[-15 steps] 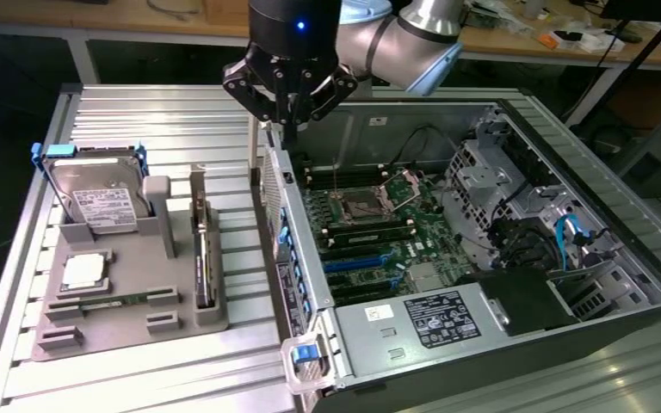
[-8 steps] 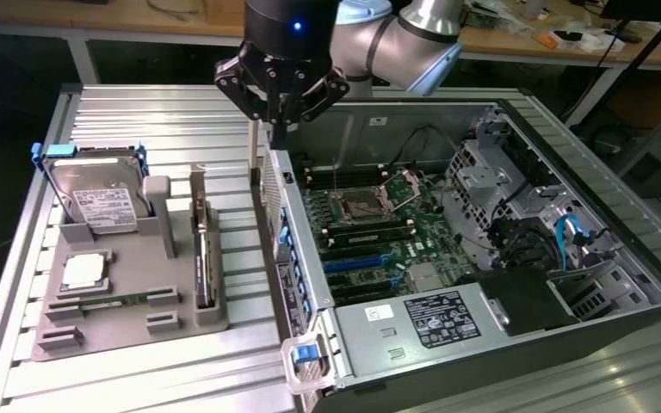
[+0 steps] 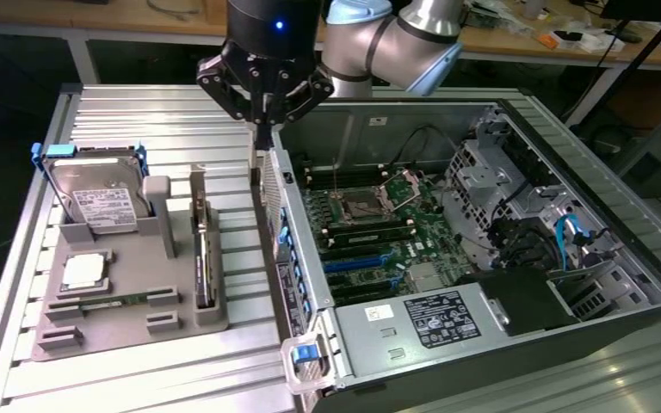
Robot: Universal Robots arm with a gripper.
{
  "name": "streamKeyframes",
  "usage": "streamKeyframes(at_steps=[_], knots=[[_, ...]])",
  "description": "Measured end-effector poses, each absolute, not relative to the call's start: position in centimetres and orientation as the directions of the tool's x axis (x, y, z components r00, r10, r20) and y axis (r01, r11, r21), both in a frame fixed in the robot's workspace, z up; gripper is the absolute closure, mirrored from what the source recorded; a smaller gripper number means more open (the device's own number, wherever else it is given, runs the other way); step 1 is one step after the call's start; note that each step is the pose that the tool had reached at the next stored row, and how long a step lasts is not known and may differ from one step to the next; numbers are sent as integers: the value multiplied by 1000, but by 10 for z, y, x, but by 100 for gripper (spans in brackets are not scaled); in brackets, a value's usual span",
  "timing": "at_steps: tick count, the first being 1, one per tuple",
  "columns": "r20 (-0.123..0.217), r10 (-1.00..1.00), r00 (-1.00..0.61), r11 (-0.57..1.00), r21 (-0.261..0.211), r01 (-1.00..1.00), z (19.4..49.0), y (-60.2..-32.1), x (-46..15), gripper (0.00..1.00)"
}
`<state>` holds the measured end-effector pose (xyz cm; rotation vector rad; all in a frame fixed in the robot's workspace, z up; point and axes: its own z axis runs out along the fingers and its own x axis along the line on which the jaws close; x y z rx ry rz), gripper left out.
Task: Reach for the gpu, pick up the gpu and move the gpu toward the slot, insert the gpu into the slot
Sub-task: 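Reach for the gpu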
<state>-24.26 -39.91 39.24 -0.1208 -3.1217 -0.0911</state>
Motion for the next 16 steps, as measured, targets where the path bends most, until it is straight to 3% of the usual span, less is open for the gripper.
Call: streamKeyframes(at_steps=[16], knots=[[18,77,-997,995,58,78,392,-399,-286,89]])
